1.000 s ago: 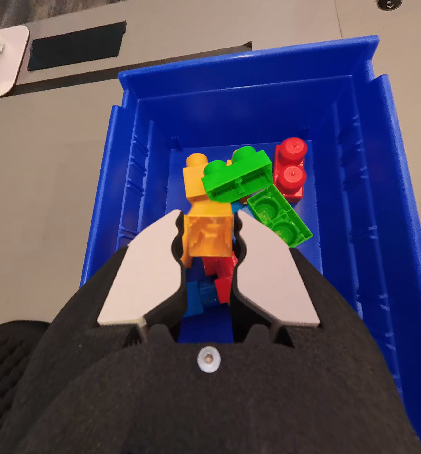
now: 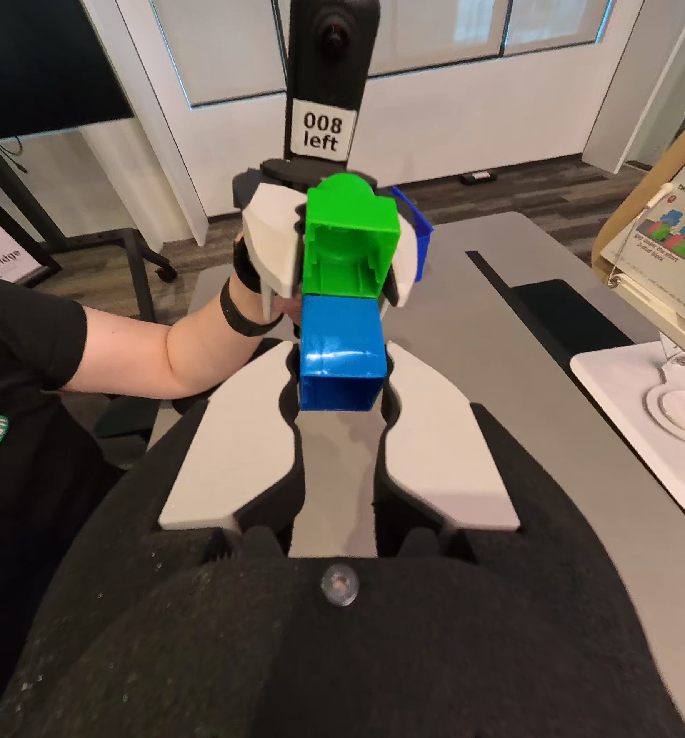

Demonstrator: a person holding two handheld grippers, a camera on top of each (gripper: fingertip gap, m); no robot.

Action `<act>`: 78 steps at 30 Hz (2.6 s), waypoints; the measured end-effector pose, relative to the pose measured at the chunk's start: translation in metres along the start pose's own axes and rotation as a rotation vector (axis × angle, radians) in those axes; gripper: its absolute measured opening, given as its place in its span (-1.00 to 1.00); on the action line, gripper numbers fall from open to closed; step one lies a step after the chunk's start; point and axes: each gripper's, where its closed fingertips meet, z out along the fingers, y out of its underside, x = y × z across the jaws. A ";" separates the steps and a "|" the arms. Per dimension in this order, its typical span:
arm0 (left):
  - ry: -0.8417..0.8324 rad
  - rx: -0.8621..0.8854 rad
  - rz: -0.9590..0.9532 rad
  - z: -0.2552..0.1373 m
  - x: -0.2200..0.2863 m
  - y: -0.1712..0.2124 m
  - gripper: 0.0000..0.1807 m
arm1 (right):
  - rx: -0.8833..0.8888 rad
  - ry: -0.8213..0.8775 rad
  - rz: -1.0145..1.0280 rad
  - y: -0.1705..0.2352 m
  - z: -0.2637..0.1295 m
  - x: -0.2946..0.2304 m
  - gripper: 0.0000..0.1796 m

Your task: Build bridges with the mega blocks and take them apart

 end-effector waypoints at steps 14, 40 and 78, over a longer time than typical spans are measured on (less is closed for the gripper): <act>-0.001 -0.116 0.065 0.004 0.001 0.015 -0.62 | 0.011 -0.047 0.025 0.001 -0.018 0.000 -0.59; -0.061 -0.010 0.113 -0.047 0.003 -0.020 -0.62 | -0.118 1.232 0.807 0.252 -0.396 0.100 -0.58; -0.001 -0.599 0.181 0.030 0.004 0.110 -0.56 | -0.437 0.144 -0.154 0.061 -0.062 -0.005 -0.59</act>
